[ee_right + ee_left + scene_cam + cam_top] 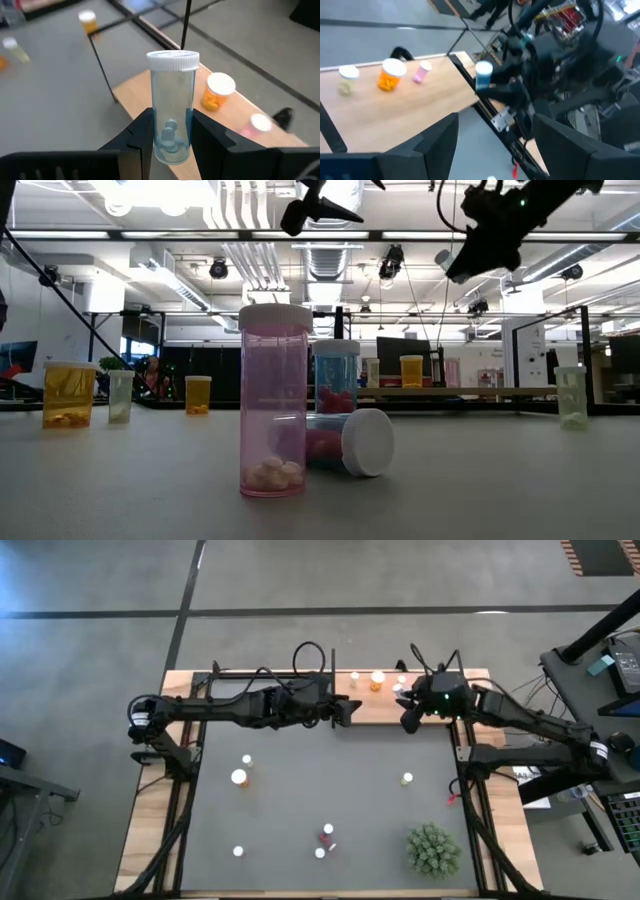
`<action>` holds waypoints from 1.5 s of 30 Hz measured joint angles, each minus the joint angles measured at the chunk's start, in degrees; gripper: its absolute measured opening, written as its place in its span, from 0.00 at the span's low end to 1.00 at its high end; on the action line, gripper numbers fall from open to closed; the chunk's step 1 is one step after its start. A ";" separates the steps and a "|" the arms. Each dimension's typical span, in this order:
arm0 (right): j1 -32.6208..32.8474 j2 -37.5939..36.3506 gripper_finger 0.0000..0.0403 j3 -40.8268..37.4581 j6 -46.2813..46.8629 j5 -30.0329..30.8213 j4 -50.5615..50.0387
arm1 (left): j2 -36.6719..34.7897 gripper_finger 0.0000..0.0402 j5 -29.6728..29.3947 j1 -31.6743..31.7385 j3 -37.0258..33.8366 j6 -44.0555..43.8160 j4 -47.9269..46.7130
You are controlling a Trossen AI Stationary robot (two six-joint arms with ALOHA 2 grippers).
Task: Pick and place medicine bottles onto shelf by color
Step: Put the bottom left blue medicine bottle on the shelf
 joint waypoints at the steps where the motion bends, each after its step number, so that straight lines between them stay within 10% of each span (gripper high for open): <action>1: 0.00 -0.44 0.25 -1.80 0.39 0.02 2.76 | 0.00 0.59 -0.76 0.14 0.00 0.01 0.03; 10: 0.00 -2.00 0.25 -15.11 -1.20 -0.11 27.99 | 0.00 0.59 -3.36 1.05 -0.72 3.77 -0.01; 25: 0.24 3.97 0.25 -20.23 10.36 -4.99 65.19 | 3.00 0.59 -6.67 1.13 -0.83 41.84 14.39; 45: 0.87 4.77 0.25 -12.44 13.76 -17.01 62.83 | 8.45 0.59 -0.10 1.38 -0.85 41.65 25.44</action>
